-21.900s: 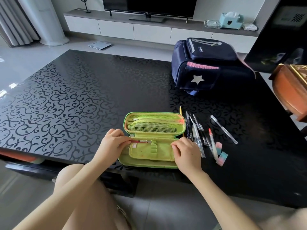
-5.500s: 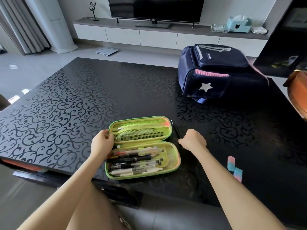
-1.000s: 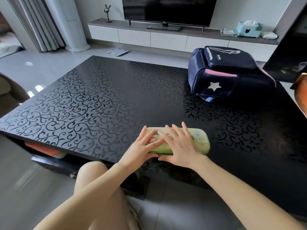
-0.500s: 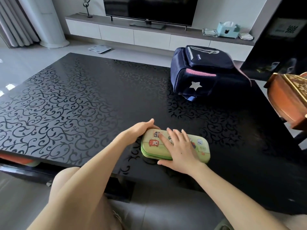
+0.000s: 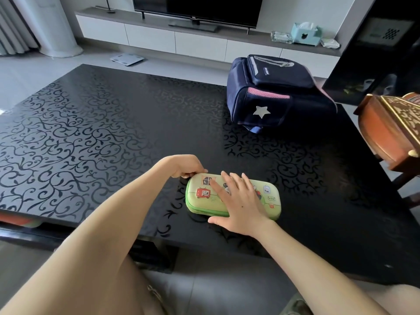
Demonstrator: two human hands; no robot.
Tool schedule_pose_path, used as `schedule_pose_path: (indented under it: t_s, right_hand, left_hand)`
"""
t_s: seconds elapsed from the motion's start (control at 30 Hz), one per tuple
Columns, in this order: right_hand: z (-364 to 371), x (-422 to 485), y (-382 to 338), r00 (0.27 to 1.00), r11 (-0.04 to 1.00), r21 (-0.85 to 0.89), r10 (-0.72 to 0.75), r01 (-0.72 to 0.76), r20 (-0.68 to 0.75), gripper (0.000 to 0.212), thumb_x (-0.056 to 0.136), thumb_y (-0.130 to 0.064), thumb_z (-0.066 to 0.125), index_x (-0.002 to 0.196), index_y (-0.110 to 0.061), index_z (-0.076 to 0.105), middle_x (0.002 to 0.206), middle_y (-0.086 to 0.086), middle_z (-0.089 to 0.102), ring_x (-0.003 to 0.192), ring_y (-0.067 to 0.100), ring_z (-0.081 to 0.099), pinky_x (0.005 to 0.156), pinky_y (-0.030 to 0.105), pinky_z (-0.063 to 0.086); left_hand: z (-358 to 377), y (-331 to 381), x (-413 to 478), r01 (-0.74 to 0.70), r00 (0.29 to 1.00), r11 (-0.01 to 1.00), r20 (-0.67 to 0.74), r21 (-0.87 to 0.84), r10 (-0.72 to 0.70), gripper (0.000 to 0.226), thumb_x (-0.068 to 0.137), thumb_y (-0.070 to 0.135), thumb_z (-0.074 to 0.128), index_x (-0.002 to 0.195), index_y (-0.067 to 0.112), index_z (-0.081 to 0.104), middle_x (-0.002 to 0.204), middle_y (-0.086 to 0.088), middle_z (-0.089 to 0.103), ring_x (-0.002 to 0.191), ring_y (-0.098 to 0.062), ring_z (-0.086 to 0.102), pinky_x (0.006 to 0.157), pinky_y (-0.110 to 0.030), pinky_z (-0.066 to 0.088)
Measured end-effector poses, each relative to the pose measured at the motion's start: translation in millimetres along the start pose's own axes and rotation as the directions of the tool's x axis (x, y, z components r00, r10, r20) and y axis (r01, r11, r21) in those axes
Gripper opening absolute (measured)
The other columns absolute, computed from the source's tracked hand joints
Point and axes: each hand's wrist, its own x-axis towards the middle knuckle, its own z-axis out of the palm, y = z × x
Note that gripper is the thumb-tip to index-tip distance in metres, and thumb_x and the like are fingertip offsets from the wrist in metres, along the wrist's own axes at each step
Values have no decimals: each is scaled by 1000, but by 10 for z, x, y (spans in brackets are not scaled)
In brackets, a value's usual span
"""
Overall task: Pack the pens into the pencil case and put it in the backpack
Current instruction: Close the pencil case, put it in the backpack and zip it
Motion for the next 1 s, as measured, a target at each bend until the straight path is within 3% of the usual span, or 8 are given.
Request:
schedule_pose_path:
  t_s: [0.2,0.3,0.4,0.53,0.77,0.83,0.9,1.0]
  right_hand:
    - [1,-6,11,1000,1000,2,-17,17,11,91,72,-75,44,146,-28,20,150,15,31,134,36,33,113,55,21]
    - [13,0,17,1000,1000,5,-10,10,1,92,70,-76,46,144,-28,21,148,14,33,132,36,36,112,55,23]
    - [24,-6,10,1000,1000,8,-2,2,-15,90,70,-75,47,143,-29,23,146,13,36,128,35,39,110,55,25]
    - [17,-12,-8,1000,1000,-2,15,-15,-26,87,70,-75,47,141,-28,28,143,13,40,126,35,42,109,55,28]
    - [14,-13,-85,996,996,1,87,-87,-22,88,66,-75,53,138,-28,33,141,14,44,125,37,45,106,57,31]
    - [-18,-5,-98,996,996,19,89,-89,17,85,69,-71,54,140,-28,32,144,16,40,129,37,41,109,57,27]
    - [-50,-22,-93,998,997,57,56,-58,34,82,76,-58,59,144,-28,25,151,15,29,138,36,28,115,54,16]
    - [-137,-190,-86,999,984,172,42,-40,-12,85,74,-34,71,145,-26,24,153,13,22,142,33,18,117,49,9]
  left_hand:
    - [111,-240,-118,-221,947,944,-179,246,268,40,95,34,47,66,10,57,62,4,50,57,-11,43,57,-16,36]
    - [176,-465,-147,-329,793,725,-240,606,560,32,97,20,40,70,13,54,64,7,49,65,-15,44,62,-22,38]
    - [232,-766,-298,-205,634,551,-319,809,704,33,92,26,31,71,14,53,64,4,57,65,-23,48,61,-35,42]
    - [554,-880,-657,-56,589,544,-412,837,695,24,85,15,46,62,15,45,51,2,51,51,-24,45,53,-30,32]
    - [1421,-474,-1063,77,696,758,-579,648,424,48,29,0,79,45,18,38,32,2,34,27,-20,39,42,-18,15]
    - [1608,-246,-1071,64,704,806,-599,588,382,51,47,8,82,46,21,33,35,5,35,30,-18,42,38,-18,18]
    - [1650,-105,-991,30,732,908,-628,417,264,41,87,18,56,52,17,35,49,5,46,51,-21,52,47,-25,30]
    - [1449,-85,-1062,-7,870,953,-467,304,156,41,97,27,31,75,8,59,75,-5,66,75,-24,60,67,-33,46]
